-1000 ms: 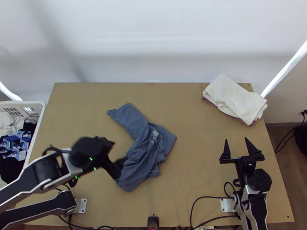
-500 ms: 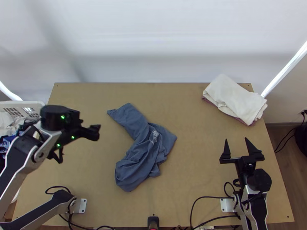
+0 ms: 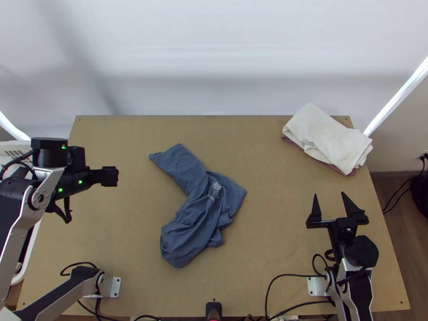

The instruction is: Fold the t-shirt

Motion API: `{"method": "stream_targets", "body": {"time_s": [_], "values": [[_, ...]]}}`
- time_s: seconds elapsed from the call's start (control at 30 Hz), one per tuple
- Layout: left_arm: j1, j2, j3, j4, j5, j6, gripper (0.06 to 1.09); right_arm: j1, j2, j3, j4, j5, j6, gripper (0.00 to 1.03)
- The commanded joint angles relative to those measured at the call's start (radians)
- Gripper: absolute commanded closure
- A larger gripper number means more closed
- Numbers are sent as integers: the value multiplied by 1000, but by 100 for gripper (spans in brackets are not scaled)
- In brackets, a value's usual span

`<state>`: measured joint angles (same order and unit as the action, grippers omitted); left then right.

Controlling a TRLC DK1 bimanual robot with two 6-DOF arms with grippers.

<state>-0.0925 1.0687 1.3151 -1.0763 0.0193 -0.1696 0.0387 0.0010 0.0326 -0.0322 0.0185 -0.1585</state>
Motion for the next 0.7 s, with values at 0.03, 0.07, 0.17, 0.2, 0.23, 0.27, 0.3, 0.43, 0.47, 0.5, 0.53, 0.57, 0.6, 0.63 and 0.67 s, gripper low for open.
{"method": "stream_targets", "body": {"time_s": [0.03,0.07,0.17,0.2,0.23,0.27,0.3,0.43,0.47,0.5,0.53,0.57,0.6,0.63,0.67], "values": [[56,10,30,-13,10,-41,10,-2,-2,-8,9,8,-1,4],[68,11,32,-13,10,-47,10,0,-2,-8,9,9,1,4],[100,5,33,-13,10,-64,10,-23,-6,0,11,14,-18,4],[111,-1,32,-13,10,-68,10,-28,-2,0,35,14,-56,4],[119,-7,27,-13,10,-68,10,-28,-4,10,25,14,-64,4],[129,-15,21,-13,10,-68,10,-28,-2,21,23,14,-87,4],[132,-24,16,-13,10,-71,10,-22,2,38,25,14,-110,4],[132,-53,-5,-1,10,-85,10,84,105,158,29,14,-188,4],[132,-59,-10,4,10,-88,10,125,166,205,32,14,-199,4],[132,-65,-13,9,10,-93,10,164,232,253,34,15,-211,4],[132,-70,-17,22,10,-100,10,204,326,313,32,23,-223,4],[132,-75,-20,27,10,-105,10,240,404,375,28,38,-227,4],[132,-81,-22,32,10,-110,10,285,496,454,9,57,-227,4],[132,-85,-24,33,10,-114,10,326,587,533,-23,74,-227,4],[132,-92,-25,33,10,-119,10,363,677,616,-64,90,-227,4]]}}
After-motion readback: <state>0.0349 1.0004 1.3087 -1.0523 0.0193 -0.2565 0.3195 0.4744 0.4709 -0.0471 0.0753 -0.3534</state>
